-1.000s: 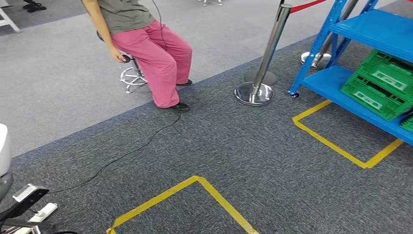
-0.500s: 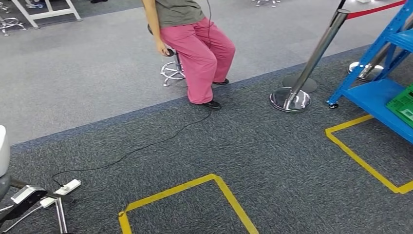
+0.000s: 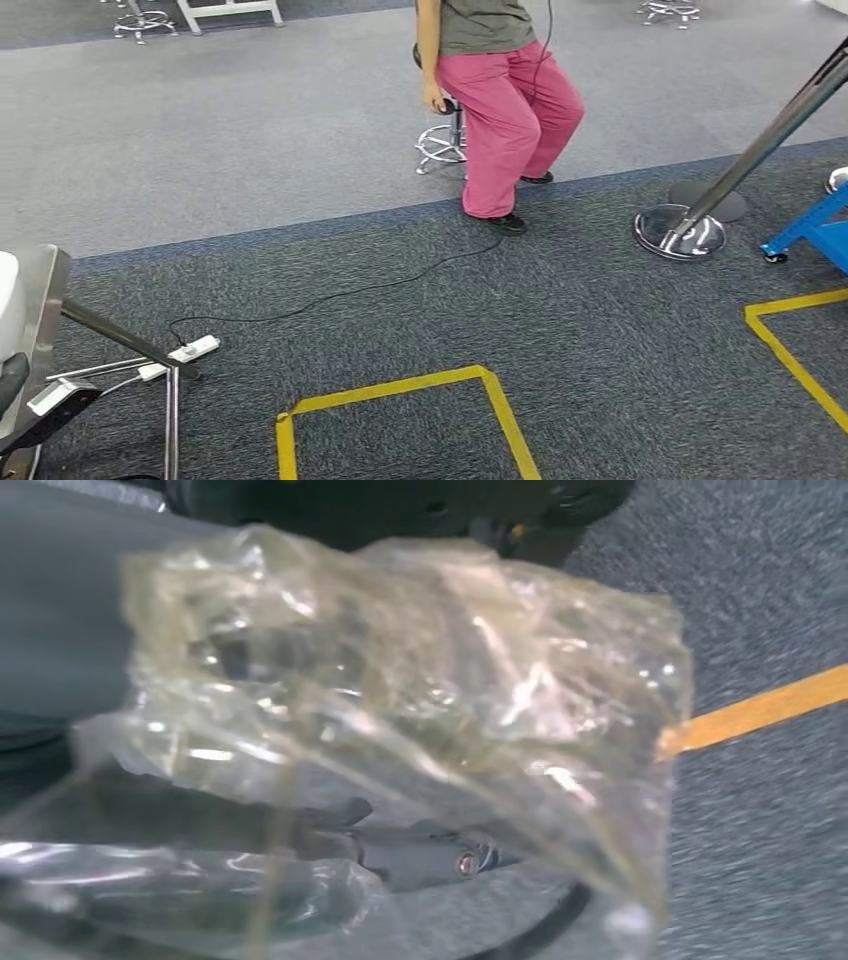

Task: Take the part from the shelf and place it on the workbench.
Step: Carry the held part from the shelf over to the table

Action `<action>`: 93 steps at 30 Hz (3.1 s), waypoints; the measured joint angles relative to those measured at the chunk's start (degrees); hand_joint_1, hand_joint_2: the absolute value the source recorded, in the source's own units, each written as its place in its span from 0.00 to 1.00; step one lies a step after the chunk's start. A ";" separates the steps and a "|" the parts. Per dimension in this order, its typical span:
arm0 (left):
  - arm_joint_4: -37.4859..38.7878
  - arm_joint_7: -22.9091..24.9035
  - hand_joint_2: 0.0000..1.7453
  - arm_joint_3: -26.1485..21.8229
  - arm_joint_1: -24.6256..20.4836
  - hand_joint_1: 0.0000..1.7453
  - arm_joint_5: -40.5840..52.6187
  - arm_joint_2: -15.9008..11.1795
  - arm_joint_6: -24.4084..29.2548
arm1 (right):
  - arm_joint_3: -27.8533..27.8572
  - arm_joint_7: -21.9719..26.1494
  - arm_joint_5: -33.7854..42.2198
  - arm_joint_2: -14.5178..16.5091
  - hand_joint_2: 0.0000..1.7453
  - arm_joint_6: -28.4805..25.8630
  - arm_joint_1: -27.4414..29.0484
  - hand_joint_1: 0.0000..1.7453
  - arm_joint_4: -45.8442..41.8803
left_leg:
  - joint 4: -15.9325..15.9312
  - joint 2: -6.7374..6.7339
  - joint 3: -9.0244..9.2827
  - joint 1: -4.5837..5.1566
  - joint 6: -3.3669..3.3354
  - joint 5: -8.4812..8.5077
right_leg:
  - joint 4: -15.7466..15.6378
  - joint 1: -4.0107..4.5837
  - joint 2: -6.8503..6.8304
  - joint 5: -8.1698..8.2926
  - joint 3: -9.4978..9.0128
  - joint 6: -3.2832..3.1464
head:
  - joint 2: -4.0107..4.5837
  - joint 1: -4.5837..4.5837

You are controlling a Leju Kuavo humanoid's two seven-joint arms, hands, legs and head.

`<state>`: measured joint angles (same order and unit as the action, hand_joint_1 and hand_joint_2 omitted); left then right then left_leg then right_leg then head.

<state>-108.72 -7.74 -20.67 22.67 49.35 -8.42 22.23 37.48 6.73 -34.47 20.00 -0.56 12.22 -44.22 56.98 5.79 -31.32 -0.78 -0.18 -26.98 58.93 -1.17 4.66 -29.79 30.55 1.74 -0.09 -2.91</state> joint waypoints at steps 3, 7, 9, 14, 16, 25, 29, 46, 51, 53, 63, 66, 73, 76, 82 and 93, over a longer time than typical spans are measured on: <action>0.00 -0.10 1.00 -0.07 0.08 1.00 0.03 0.02 -0.07 | 0.33 0.32 -0.54 0.01 0.00 0.19 -0.28 0.00 0.23 | 0.23 1.86 -1.03 -0.40 1.26 0.39 | -1.40 0.15 -0.07 -0.10 -0.82 -0.76 | 0.00 -0.01; 0.01 -0.11 1.00 -0.17 -0.18 1.00 -0.01 0.00 -0.11 | 0.79 0.57 -0.97 0.02 0.00 0.34 -0.43 0.00 0.42 | 7.10 -3.76 -4.51 -0.28 2.01 -3.62 | -1.96 0.40 -3.51 0.18 -1.10 -2.09 | 0.01 -0.37; 0.04 -0.11 1.00 -0.11 -0.28 1.00 -0.02 0.01 -0.14 | 1.03 0.58 -1.02 0.02 0.00 0.34 -0.42 0.00 0.59 | 14.54 -5.05 -7.95 -0.32 2.19 -6.80 | -1.95 0.77 -5.44 -0.02 -1.10 -2.47 | 0.01 -0.46; 0.11 -0.11 1.00 -0.06 -0.18 1.00 -0.01 -0.01 -0.15 | 1.52 0.75 -1.49 0.02 0.00 0.43 -0.81 0.00 1.00 | 5.81 -7.95 -2.55 0.04 1.52 -1.57 | -1.89 1.45 -9.46 -0.79 -1.42 -2.37 | 0.01 -0.46; 0.11 -0.11 1.00 -0.06 -0.25 1.00 0.01 -0.02 -0.14 | 1.64 0.83 -1.66 0.01 0.00 0.45 -1.02 0.00 1.10 | 1.40 -9.72 -0.24 0.52 0.87 -0.84 | -1.84 1.76 -10.62 -1.20 -1.81 -1.95 | 0.01 -0.37; 0.10 -0.13 1.00 -0.27 -0.25 1.00 -0.08 0.13 -0.08 | 2.25 1.17 -1.96 -0.11 0.00 0.49 -1.16 0.00 1.55 | 0.32 -4.54 -0.60 0.42 -1.14 -0.25 | 14.25 1.11 -4.80 -8.78 5.77 -0.09 | 0.01 -0.07; 0.11 -0.12 1.00 -0.28 -0.13 1.00 -0.08 0.21 -0.09 | 2.46 1.22 -1.96 -0.12 0.00 0.48 -1.21 0.00 1.66 | 0.50 -2.44 -0.29 0.43 -0.82 -0.43 | 4.73 0.84 -4.16 -1.92 2.13 -0.07 | 0.01 -0.02; 0.11 -0.45 1.00 -0.51 0.10 1.00 -2.01 0.54 -1.56 | 2.54 0.39 0.17 -0.11 0.00 0.33 -1.33 0.00 1.84 | 0.43 -1.69 -0.58 0.20 0.50 -0.20 | -1.22 1.23 -2.96 -0.46 -0.55 -1.26 | 0.01 -0.08; 0.11 -0.61 1.00 -0.61 0.11 1.00 -2.46 0.60 -1.95 | 2.50 0.28 0.25 -0.11 0.00 0.29 -1.32 0.00 1.84 | 0.43 -1.69 -0.57 0.24 0.66 -0.26 | -1.27 1.18 -2.97 -0.47 -0.41 -1.27 | 0.01 -0.06; 0.11 -0.73 1.00 -0.70 0.11 1.00 -2.74 0.63 -2.03 | 2.48 0.24 0.32 -0.11 0.00 0.28 -1.31 0.00 1.84 | 0.44 -1.69 -0.57 0.28 0.66 -0.27 | -1.31 1.14 -2.97 -0.47 -0.33 -1.26 | 0.01 -0.05; 0.11 -0.85 1.00 -0.93 0.11 1.00 -3.10 0.64 -2.03 | 2.43 0.13 0.40 -0.11 0.00 0.26 -1.27 0.00 1.82 | 0.50 -1.69 -0.57 0.47 0.62 -0.29 | -1.43 0.96 -2.99 -0.42 -0.39 -1.19 | 0.01 -0.06; 0.11 -0.87 1.00 -0.95 0.11 1.00 -3.10 0.64 -2.03 | 2.42 0.13 0.40 -0.11 0.00 0.26 -1.26 0.00 1.82 | 0.51 -1.69 -0.58 0.47 0.62 -0.29 | -1.43 0.96 -2.99 -0.42 -0.50 -1.19 | 0.01 -0.06; 0.11 -1.02 1.00 -0.97 0.11 1.00 -3.50 0.65 -2.21 | 2.38 0.03 0.43 -0.11 0.00 0.26 -1.23 0.00 1.81 | 0.51 -1.69 -0.57 0.46 0.61 -0.29 | -1.43 0.97 -2.99 -0.42 -0.50 -1.19 | 0.01 -0.06; 0.11 -0.97 1.00 -0.99 0.10 1.00 -3.71 0.67 -2.49 | 2.35 -0.20 0.48 -0.11 0.00 0.26 -1.19 0.00 1.72 | 0.51 -1.69 -0.56 0.46 0.61 -0.29 | -1.43 0.97 -2.99 -0.42 -0.49 -1.19 | 0.01 -0.06; 0.08 -0.82 1.00 -1.15 0.07 1.00 -3.73 0.81 -2.82 | 2.29 -0.37 0.57 0.02 0.00 0.21 -1.13 0.00 1.51 | 0.14 -1.76 -0.24 0.69 -0.73 -0.35 | -2.34 0.62 -2.97 -0.16 -0.76 -0.33 | 0.01 -0.10; 0.03 -0.01 1.00 -1.36 0.04 1.00 -3.57 1.72 -2.84 | 2.10 -0.39 0.63 -0.06 0.00 0.02 -1.03 0.00 1.28 | -1.45 -2.23 2.61 -0.53 0.38 -1.61 | 1.96 -0.84 -3.76 0.12 2.70 2.28 | 0.01 0.37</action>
<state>-108.68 -7.74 -22.03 22.70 45.78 -6.70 19.39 39.58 6.34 -33.84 19.94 -0.55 11.19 -42.94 55.54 3.56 -28.71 -1.32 0.21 -28.59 60.89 -2.02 0.90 -29.67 33.25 4.02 -0.09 -2.55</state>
